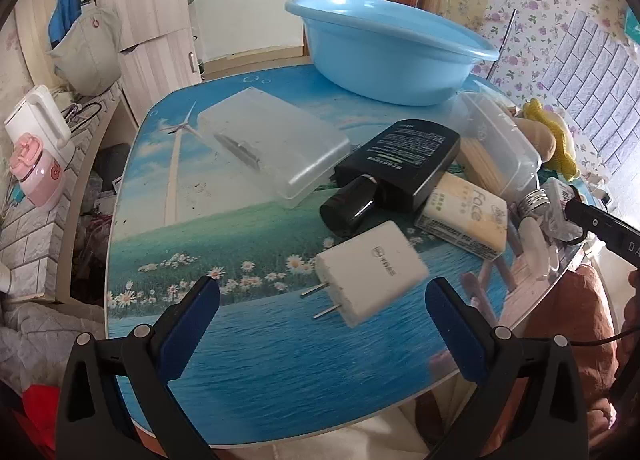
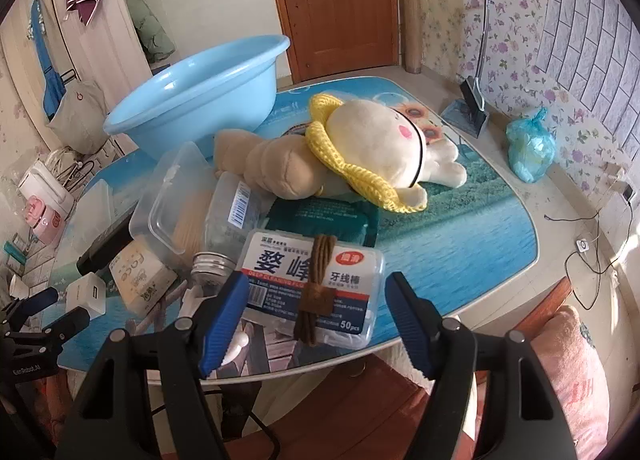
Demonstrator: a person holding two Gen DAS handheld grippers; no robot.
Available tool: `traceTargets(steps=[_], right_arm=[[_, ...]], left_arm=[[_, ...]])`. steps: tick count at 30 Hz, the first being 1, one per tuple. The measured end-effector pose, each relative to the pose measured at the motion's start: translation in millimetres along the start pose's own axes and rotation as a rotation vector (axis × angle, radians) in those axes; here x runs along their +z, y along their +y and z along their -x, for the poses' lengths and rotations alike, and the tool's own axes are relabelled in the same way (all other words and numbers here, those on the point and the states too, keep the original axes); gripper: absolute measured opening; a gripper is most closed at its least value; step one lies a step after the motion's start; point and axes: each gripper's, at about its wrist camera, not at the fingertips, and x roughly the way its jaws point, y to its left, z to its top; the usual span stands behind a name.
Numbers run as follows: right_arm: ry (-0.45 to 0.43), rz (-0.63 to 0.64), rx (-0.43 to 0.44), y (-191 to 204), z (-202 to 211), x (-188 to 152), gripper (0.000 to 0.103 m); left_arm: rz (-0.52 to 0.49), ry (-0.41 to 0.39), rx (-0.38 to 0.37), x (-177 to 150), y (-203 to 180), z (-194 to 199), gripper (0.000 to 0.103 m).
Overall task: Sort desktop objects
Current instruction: 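Grasp the white charger plug with the left gripper while the right holds the floss box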
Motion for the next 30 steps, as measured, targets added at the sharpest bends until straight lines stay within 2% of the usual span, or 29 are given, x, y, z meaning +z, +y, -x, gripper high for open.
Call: traceTargets(steps=[4, 7, 8, 10, 14, 21, 24, 28, 30], right_arm=[[0.009, -0.019, 0.009, -3, -2, -1, 0.078], [0.015, -0.027, 0.016, -2, -2, -2, 0.080], [0.015, -0.024, 0.019, 0, -2, -3, 0.081], [0.014, -0.012, 0.020, 4, -2, -4, 0.085], [0.018, -0.003, 0.003, 7, -5, -4, 0.086], [0.011, -0.008, -0.023, 4, -10, -4, 0.086], [0.011, 0.010, -0.028, 5, -9, -4, 0.086], [0.017, 0.006, -0.030, 4, -9, -4, 0.086], [0.015, 0.005, -0.038, 5, -10, -3, 0.086]], left_arm=[[-0.022, -0.004, 0.002, -4, -8, -2, 0.103], [-0.018, 0.011, 0.070, -3, -10, -8, 0.102], [-0.012, 0.018, 0.073, -2, -10, -11, 0.100], [0.004, 0.033, 0.053, -1, -10, -15, 0.079], [-0.012, 0.028, 0.052, 0, -12, -15, 0.063], [0.008, 0.029, 0.040, -5, -1, -12, 0.063], [0.029, 0.028, 0.058, -7, 7, -10, 0.064], [0.045, 0.017, 0.087, -8, 14, -9, 0.072], [0.051, 0.024, 0.082, -8, 17, -11, 0.072]])
